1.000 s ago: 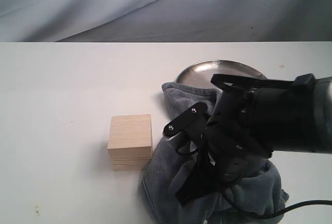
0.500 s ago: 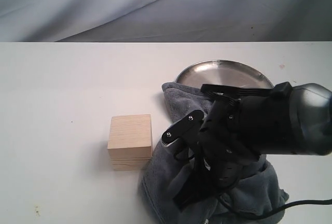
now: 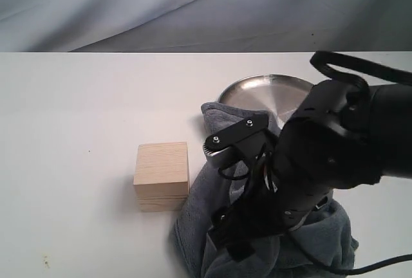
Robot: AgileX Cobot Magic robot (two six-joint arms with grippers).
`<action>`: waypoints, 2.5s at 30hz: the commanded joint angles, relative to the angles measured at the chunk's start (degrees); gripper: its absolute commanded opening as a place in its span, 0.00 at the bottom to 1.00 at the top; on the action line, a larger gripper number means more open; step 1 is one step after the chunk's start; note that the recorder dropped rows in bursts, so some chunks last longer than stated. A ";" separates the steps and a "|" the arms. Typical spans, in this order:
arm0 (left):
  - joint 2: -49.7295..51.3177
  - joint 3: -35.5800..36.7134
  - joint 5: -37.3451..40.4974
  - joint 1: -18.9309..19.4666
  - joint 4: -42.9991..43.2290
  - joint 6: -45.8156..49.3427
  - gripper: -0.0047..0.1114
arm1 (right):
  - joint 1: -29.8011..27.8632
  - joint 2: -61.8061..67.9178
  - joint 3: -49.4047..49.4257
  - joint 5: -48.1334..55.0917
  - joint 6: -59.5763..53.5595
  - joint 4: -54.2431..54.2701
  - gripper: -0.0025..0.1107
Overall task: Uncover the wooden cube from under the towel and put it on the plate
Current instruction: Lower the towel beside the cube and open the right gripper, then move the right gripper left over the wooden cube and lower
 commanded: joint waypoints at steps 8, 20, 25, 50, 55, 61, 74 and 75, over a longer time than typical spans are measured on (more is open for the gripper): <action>-0.24 0.25 -0.02 -0.28 -0.10 -0.14 0.04 | 0.06 -7.70 -6.06 11.92 0.45 0.23 0.76; -0.24 0.25 -0.02 -0.28 -0.10 -0.14 0.04 | 0.06 -6.90 -16.10 13.54 1.24 6.63 0.76; -0.24 0.25 -0.02 -0.28 -0.10 -0.14 0.04 | 0.06 -2.42 -20.55 13.82 1.21 9.20 0.76; -0.24 0.25 -0.02 -0.28 -0.10 -0.14 0.04 | 0.06 21.37 -43.47 17.02 6.09 6.44 0.76; -0.24 0.25 -0.02 -0.28 -0.10 -0.14 0.04 | 0.06 23.37 -44.87 17.28 9.55 3.05 0.76; -0.24 0.25 -0.02 -0.28 -0.10 -0.14 0.04 | 0.06 25.19 -44.87 16.63 11.18 3.15 0.76; -0.24 0.25 -0.02 -0.28 -0.10 -0.14 0.04 | 0.06 28.01 -44.87 13.46 12.71 4.25 0.76; -0.24 0.25 -0.02 -0.28 -0.10 -0.14 0.04 | 0.06 28.15 -44.87 12.82 12.85 4.25 0.76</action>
